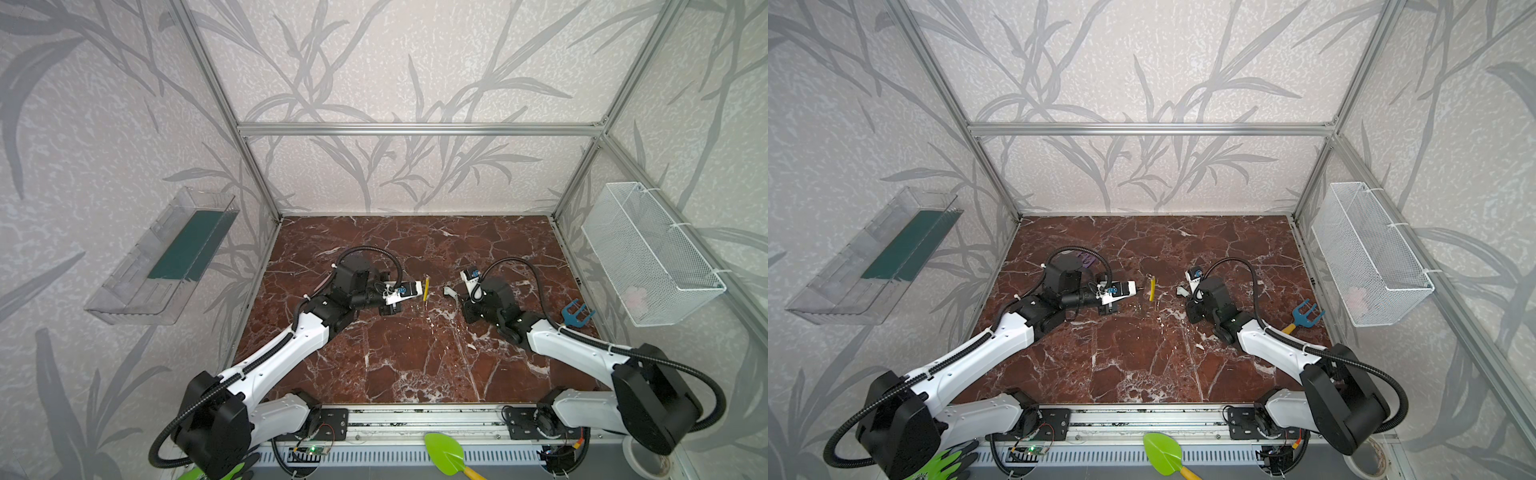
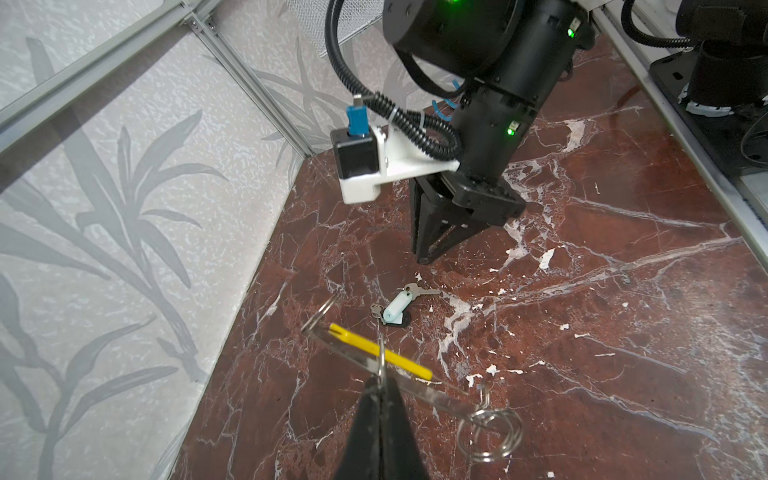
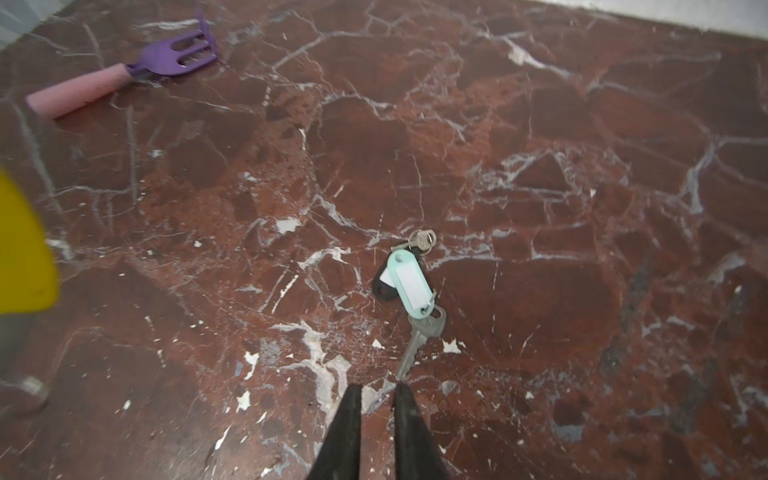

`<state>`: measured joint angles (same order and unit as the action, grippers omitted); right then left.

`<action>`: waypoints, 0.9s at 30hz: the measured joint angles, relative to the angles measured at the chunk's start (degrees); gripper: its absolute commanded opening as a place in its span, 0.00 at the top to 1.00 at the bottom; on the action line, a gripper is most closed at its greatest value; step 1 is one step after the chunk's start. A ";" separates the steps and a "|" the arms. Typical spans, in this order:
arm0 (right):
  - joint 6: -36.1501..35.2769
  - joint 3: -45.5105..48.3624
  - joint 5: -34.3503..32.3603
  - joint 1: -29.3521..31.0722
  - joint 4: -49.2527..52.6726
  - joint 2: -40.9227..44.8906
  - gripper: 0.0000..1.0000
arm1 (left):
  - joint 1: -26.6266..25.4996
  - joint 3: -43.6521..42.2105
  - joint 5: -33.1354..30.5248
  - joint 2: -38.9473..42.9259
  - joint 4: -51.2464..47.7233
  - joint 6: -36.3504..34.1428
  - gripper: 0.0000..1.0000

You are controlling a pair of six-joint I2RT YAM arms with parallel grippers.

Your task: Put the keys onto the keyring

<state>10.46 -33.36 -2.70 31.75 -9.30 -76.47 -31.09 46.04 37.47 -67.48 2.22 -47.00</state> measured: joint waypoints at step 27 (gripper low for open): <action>-7.10 6.69 5.84 1.27 -25.09 -0.02 0.79 | 0.00 -2.45 -2.05 1.86 8.52 -11.10 1.00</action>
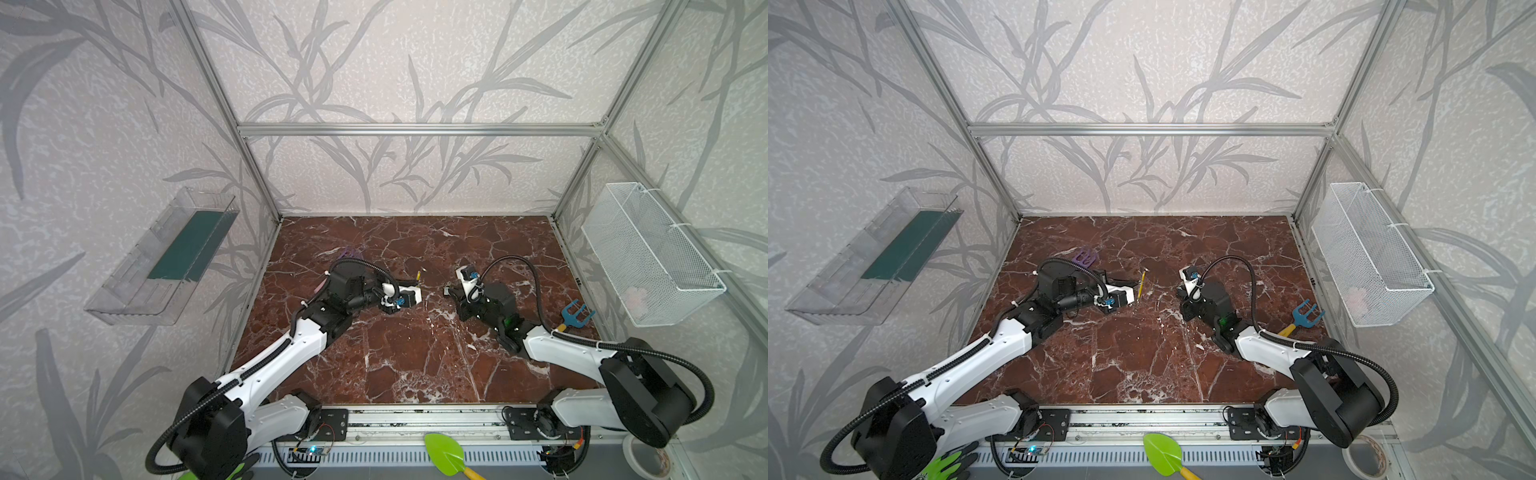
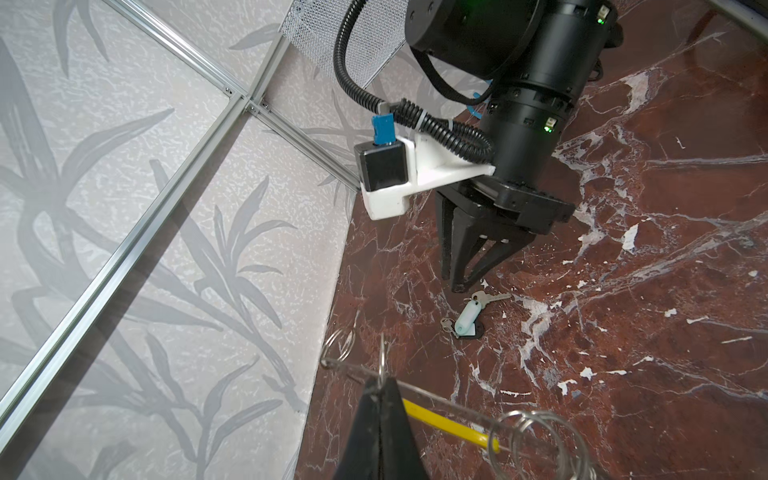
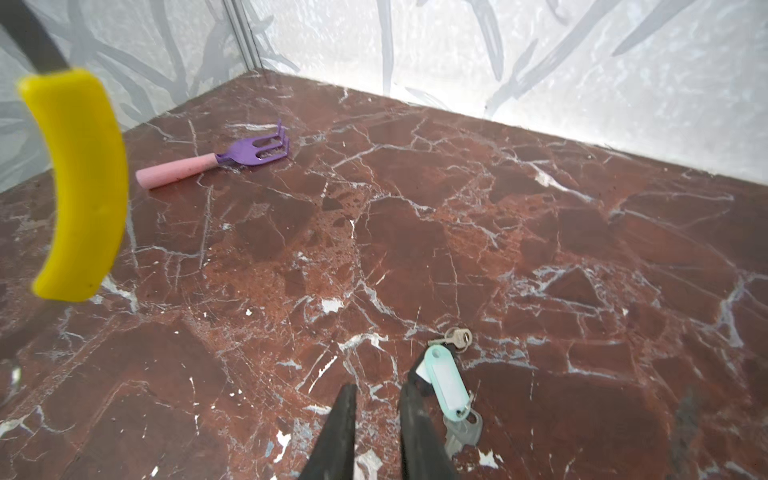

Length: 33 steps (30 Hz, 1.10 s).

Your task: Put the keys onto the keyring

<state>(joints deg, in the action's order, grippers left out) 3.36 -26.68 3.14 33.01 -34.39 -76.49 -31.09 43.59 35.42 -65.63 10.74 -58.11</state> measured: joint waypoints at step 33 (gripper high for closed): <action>-33.51 -14.01 38.10 0.33 12.72 7.02 0.76 | 0.13 0.22 2.40 0.09 -3.50 3.93 1.00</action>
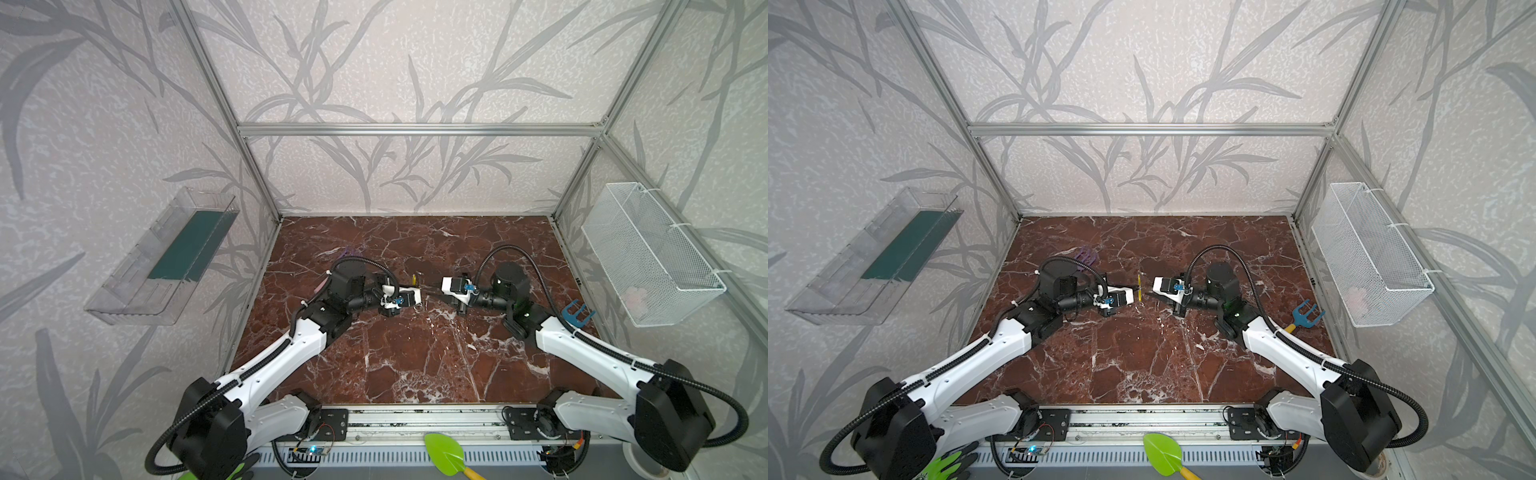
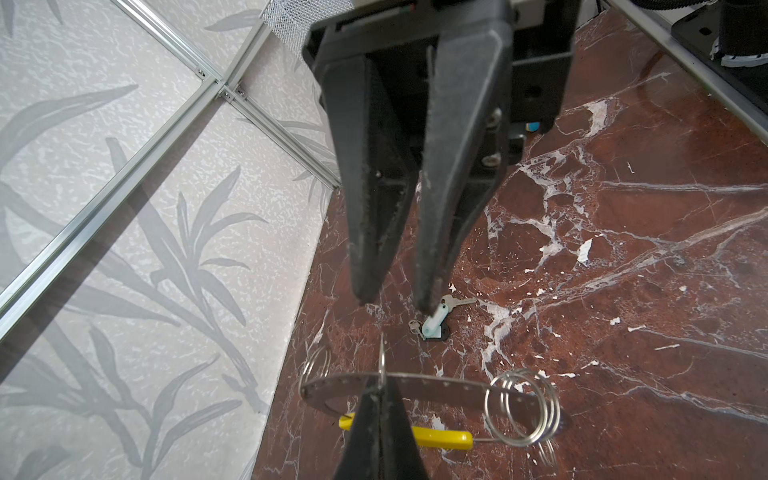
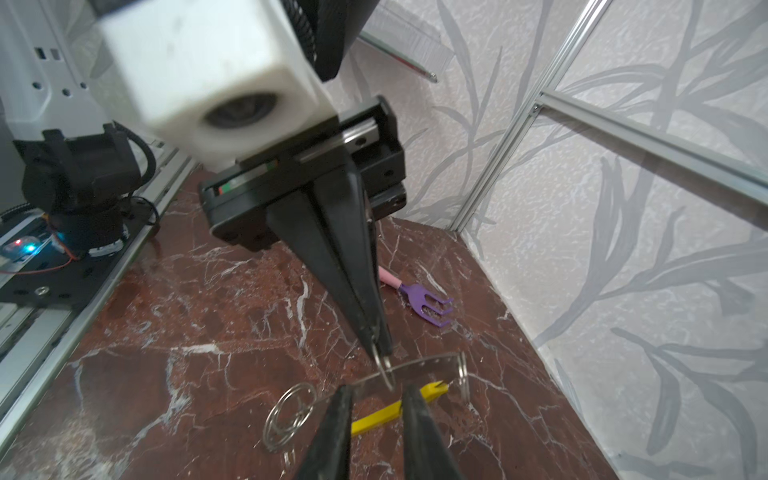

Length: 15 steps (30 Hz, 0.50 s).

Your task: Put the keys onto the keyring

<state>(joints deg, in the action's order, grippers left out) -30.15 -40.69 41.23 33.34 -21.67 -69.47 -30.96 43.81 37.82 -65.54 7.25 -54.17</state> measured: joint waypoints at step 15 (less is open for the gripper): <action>-2.45 -1.62 -2.10 0.26 2.54 -2.73 0.76 | 0.00 1.27 1.53 -0.57 -2.21 -1.03 1.00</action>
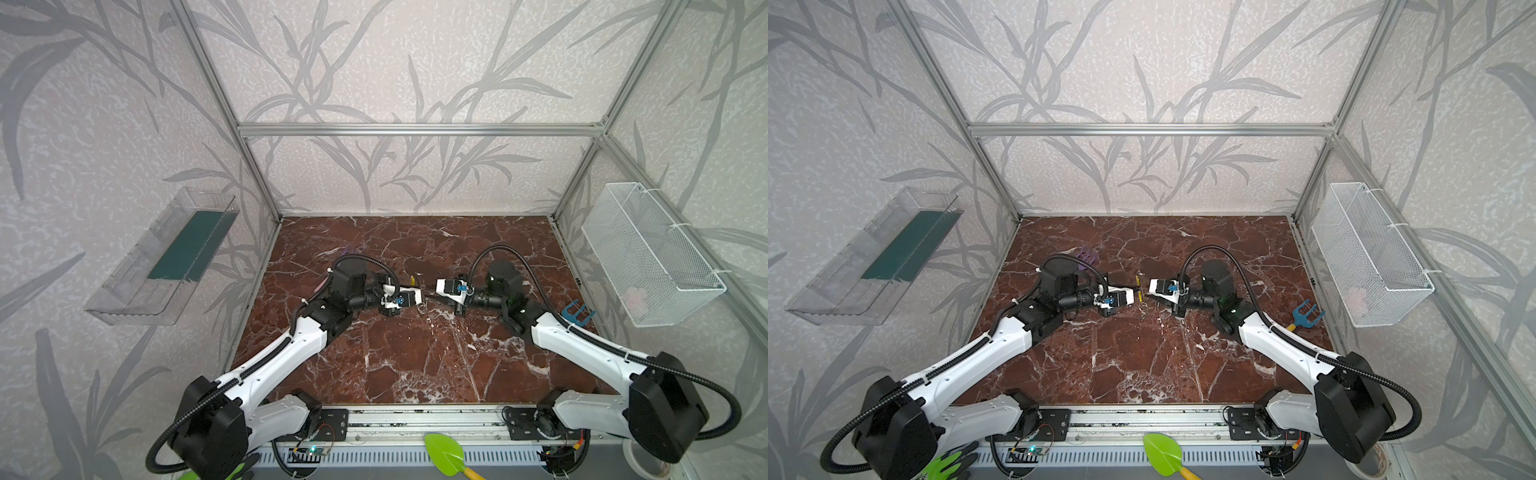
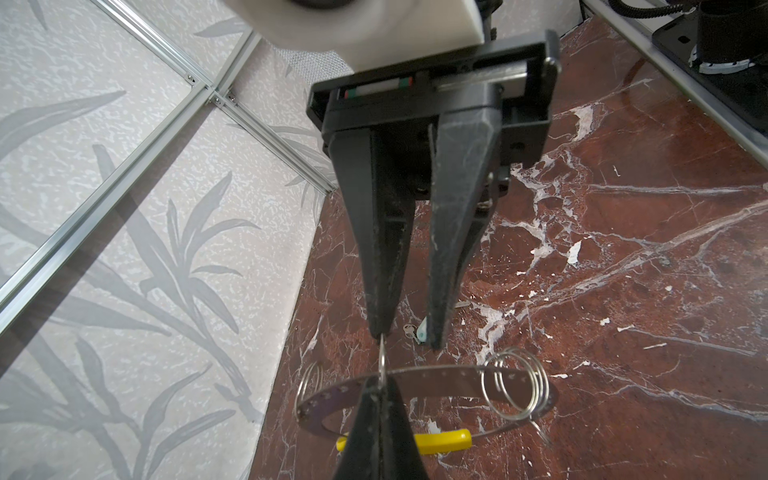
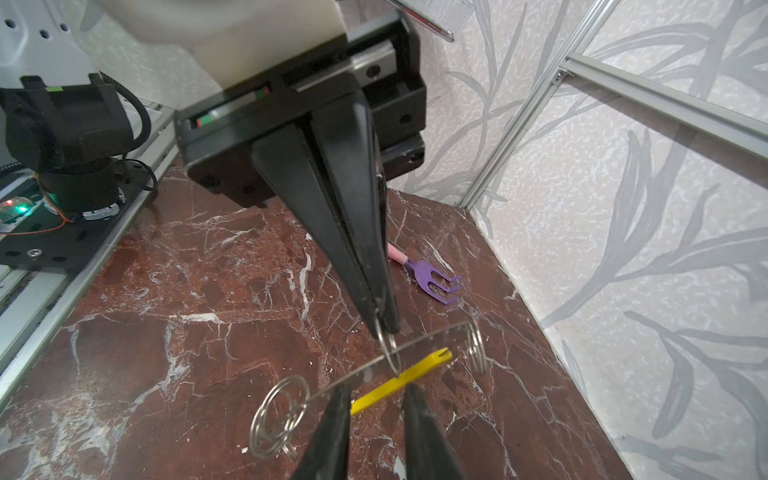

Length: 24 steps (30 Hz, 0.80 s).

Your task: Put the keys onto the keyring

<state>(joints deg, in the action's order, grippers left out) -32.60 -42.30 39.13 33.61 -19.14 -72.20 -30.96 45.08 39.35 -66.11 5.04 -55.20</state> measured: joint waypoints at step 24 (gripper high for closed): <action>1.51 -0.42 3.30 0.26 -2.03 -1.29 0.94 | 0.00 0.70 1.29 -0.59 -1.84 -1.77 1.00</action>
<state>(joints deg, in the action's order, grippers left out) -31.09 -42.72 42.44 33.87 -21.17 -73.49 -30.96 45.78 40.64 -66.70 3.20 -56.97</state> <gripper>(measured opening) 0.088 0.048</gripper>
